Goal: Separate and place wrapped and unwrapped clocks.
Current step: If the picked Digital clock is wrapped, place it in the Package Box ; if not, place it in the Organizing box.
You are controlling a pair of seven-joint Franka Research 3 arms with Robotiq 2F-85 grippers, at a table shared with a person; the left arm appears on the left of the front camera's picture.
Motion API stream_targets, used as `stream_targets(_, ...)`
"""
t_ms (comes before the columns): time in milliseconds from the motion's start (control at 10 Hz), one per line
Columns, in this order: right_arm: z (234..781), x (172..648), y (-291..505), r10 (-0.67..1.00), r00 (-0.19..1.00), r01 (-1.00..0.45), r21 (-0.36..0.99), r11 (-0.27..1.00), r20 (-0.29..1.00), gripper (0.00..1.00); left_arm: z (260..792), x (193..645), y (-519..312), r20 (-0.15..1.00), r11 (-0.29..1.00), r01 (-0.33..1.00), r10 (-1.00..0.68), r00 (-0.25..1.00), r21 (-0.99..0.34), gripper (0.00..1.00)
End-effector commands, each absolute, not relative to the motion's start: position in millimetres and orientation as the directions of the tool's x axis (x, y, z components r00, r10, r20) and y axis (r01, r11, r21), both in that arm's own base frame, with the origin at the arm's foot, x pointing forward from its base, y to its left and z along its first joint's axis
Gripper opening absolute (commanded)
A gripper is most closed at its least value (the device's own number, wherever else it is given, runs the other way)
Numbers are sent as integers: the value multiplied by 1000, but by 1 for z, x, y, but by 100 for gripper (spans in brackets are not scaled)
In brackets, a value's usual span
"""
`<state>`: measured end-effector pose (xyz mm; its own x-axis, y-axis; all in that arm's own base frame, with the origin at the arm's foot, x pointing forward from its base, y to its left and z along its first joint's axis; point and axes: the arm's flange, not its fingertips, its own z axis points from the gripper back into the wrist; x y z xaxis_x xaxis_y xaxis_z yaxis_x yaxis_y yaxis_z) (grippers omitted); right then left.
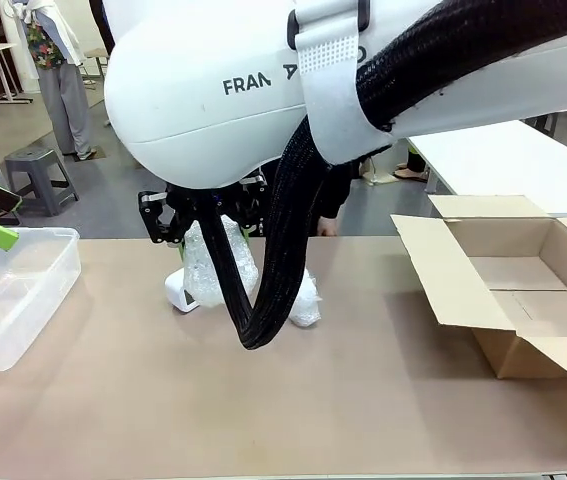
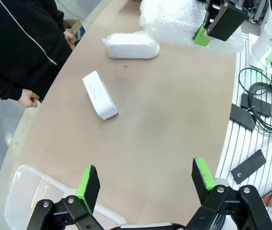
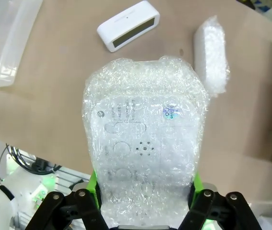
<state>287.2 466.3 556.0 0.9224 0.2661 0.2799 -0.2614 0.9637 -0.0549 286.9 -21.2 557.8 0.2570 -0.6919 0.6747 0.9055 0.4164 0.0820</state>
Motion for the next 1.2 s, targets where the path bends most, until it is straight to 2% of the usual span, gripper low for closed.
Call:
stream_targets(0, 559, 289, 463, 260, 925, -257, -50, 965, 278, 43, 557, 288, -19, 683, 401, 913, -689, 244, 78, 100)
stream_targets(900, 559, 289, 463, 260, 925, -257, -50, 965, 278, 43, 557, 288, -19, 683, 401, 913, -689, 244, 78, 100)
stream_targets(1000, 556, 290, 464, 260, 924, -254, -55, 966, 280, 79, 557, 288, -19, 683, 401, 913, -689, 244, 78, 100)
stream_targets(1100, 582, 310, 426, 169, 947, -164, -43, 986, 273, 79, 557, 288, -19, 683, 401, 913, -689, 244, 78, 100)
